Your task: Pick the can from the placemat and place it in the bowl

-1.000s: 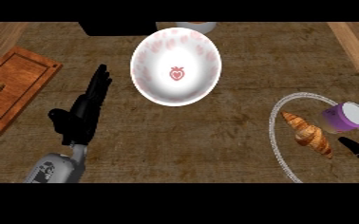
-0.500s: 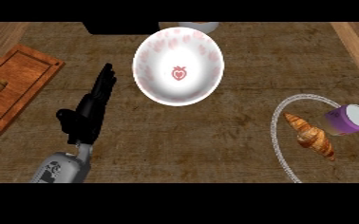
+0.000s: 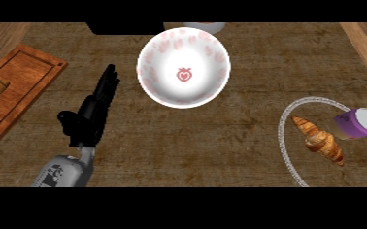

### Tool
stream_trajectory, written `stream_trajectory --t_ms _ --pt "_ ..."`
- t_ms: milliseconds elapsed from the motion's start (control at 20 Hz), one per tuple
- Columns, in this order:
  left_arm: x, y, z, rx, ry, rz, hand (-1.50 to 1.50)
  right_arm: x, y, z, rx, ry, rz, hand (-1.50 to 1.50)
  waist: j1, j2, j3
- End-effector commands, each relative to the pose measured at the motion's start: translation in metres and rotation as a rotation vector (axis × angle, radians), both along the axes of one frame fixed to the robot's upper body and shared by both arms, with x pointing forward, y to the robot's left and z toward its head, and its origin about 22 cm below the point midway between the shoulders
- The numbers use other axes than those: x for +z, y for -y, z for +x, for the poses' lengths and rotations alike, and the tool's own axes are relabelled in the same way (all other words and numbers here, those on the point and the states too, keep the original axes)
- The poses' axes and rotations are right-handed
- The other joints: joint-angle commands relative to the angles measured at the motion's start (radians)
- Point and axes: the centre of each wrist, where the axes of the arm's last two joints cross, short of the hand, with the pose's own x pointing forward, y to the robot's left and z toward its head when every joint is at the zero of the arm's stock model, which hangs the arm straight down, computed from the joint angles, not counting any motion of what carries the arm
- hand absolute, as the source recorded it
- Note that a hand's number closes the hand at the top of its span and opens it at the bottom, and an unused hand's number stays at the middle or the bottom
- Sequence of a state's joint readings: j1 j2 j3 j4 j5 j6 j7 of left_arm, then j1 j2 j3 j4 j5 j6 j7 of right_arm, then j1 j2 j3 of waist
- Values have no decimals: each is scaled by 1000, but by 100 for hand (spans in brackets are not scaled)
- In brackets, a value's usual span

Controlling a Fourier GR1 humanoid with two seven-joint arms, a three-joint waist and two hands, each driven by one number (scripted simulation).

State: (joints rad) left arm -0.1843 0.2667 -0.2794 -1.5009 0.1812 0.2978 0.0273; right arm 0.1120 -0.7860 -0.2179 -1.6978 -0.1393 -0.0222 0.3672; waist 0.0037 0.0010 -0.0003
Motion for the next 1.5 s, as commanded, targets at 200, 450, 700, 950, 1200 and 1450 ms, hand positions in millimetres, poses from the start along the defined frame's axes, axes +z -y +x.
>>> stream_trajectory --t_ms 200,450,700,950,1200,1450 --pt "10 -21 -5 3 -4 6 0 -36 2 -11 38 -71 37 -150 -7 -2 0" --pt "7 -12 3 21 -11 -9 0 -25 8 -21 58 -10 73 -150 -12 -2 0" --pt "11 -3 -3 -19 -2 -8 0 -30 13 -19 71 53 140 -150 -8 -2 0" --pt "1 -15 -14 -12 0 -6 0 -57 6 -5 66 54 218 -150 -2 -1 0" --pt "9 -1 -2 -2 -17 14 0 -44 14 -11 42 32 256 -150 -6 -2 0" --pt "10 5 -2 3 -5 -2 0 -82 -1 10 42 34 275 -150 -2 -1 0"
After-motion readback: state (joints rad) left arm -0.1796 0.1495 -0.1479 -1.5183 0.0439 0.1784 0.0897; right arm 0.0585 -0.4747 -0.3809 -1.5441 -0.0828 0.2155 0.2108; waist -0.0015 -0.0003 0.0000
